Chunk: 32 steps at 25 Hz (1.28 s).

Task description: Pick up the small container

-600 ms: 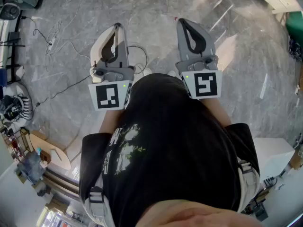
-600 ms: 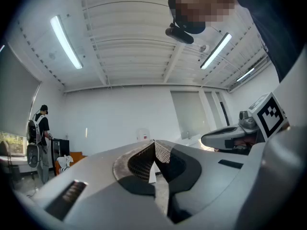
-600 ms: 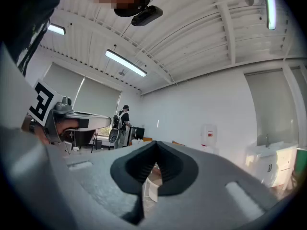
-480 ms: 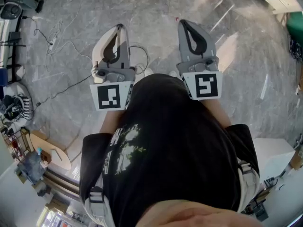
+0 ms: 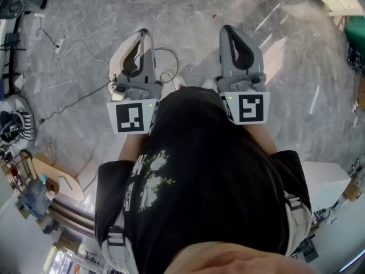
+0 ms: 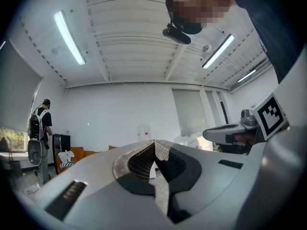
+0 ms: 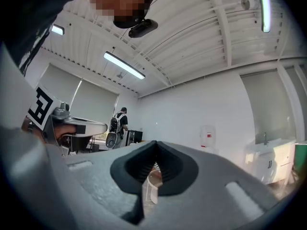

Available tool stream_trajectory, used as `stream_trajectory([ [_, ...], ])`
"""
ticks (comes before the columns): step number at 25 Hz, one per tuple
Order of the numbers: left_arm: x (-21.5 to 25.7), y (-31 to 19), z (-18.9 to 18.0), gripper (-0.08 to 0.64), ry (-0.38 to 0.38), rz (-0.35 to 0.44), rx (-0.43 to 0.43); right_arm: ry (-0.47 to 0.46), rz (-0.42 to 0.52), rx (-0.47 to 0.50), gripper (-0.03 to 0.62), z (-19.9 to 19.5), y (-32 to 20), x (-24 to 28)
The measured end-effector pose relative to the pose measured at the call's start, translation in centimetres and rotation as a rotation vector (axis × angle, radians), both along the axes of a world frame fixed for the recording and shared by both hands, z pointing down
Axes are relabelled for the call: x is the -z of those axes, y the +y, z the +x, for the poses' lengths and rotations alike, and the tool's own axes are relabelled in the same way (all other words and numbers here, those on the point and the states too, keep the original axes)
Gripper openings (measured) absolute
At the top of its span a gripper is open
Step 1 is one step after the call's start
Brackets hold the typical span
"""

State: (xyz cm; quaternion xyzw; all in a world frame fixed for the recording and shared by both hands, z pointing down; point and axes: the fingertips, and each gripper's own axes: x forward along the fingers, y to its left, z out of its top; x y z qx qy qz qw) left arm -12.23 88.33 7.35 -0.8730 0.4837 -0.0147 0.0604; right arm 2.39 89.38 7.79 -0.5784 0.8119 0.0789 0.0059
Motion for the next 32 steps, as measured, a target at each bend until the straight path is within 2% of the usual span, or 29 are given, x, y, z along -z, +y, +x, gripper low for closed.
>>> stream_trajectory([
  [4, -1.2, -0.3, -3.5, 0.002, 0.009, -0.009, -0.003, -0.009, 0.002, -0.014, -0.003, -2.9, -0.4, -1.0],
  [8, -2.0, -0.5, -5.9, 0.002, -0.012, 0.02, -0.036, 0.004, 0.006, -0.049, -0.003, -5.1, -0.4, -2.0],
  [10, -2.6, -0.8, -6.4, 0.002, -0.029, 0.025, -0.055, 0.004, 0.006, -0.073, -0.003, -5.7, -0.5, -2.4],
  [17, -2.6, -2.3, -8.0, 0.002, -0.022, 0.019, -0.078, 0.021, -0.005, -0.101, -0.003, -6.8, -1.2, -2.7],
  [27, -3.7, -4.1, -9.8, 0.002, -0.007, 0.002, -0.04, 0.053, -0.009, -0.077, -0.003, -7.5, -3.4, -3.2],
  [32, -4.8, -4.1, -10.6, 0.002, -0.022, -0.001, -0.027, 0.038, -0.003, -0.067, -0.003, -8.3, -4.2, -4.3],
])
